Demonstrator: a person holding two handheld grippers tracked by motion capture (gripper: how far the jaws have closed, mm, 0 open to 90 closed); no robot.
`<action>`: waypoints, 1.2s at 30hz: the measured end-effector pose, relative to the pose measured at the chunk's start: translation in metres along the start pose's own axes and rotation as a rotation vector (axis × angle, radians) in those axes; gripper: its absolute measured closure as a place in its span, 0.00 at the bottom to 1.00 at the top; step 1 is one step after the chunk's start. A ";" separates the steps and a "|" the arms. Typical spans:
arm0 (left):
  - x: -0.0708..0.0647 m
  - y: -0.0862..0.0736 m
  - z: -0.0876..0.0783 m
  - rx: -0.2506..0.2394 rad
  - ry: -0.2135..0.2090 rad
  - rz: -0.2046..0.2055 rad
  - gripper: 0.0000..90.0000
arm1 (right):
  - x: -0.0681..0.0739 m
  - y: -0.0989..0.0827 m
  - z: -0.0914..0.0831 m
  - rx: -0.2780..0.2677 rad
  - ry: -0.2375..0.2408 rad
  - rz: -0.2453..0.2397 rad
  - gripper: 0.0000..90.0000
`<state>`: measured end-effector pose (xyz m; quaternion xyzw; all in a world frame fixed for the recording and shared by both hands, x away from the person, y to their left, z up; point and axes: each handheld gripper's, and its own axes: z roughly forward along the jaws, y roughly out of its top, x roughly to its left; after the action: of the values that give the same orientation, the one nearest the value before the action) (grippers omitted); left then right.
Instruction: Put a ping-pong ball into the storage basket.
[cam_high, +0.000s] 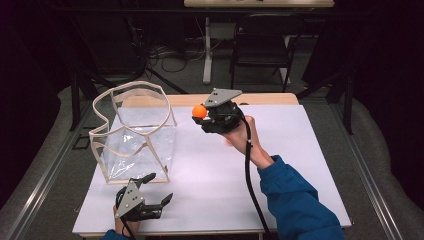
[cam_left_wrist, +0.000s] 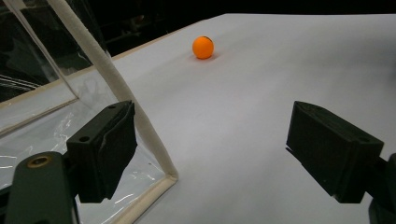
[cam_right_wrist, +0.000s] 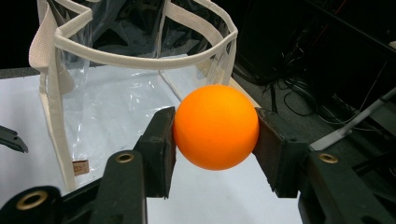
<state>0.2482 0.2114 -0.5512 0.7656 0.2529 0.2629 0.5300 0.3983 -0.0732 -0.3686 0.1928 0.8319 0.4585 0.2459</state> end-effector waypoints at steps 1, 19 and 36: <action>0.000 0.000 0.000 0.000 0.001 -0.001 0.18 | 0.000 0.001 0.000 0.000 0.000 -0.002 0.57; 0.000 0.000 0.000 0.000 -0.002 0.000 0.18 | -0.002 0.015 0.009 0.004 0.012 -0.015 0.57; 0.000 0.000 0.000 -0.003 -0.003 -0.002 0.18 | 0.000 0.028 0.014 0.002 0.023 -0.031 0.57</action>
<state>0.2482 0.2118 -0.5511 0.7650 0.2525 0.2612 0.5318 0.4089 -0.0499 -0.3511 0.1750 0.8381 0.4559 0.2431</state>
